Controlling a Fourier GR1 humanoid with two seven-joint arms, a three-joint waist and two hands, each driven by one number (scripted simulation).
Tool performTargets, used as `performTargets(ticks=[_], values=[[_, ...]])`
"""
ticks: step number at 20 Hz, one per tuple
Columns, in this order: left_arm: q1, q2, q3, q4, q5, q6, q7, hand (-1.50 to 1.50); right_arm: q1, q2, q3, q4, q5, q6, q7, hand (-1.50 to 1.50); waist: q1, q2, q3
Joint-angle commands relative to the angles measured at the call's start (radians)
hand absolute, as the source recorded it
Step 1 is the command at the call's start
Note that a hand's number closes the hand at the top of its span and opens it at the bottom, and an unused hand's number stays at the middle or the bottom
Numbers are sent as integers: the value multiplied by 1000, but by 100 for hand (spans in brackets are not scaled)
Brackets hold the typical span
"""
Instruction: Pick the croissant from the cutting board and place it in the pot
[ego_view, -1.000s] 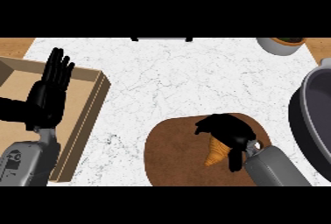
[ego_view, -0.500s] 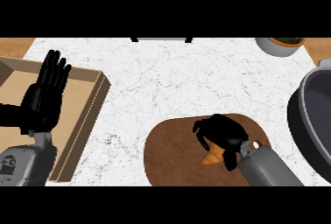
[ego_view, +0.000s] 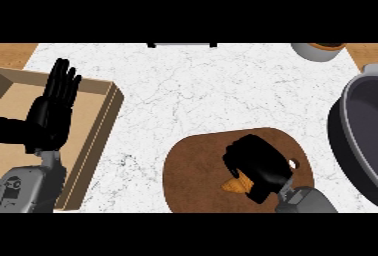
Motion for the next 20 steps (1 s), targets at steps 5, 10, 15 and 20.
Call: performTargets(ticks=[5,10,15,20], values=[[68,8,26,-18,3,-2,-23,0,453,88,288,-445,145,-195,201,150,-49,-18,4],[41,20,32,-45,5,8,22,0,604,-9,258,-748,267,-285,310,150,-53,-15,5],[23,11,30,-24,6,-4,1,0,711,-22,176,-952,273,-389,347,150,-28,-2,6],[38,-20,7,-26,2,-7,-16,0,744,-50,-33,-1009,140,-470,336,150,-17,3,7]])
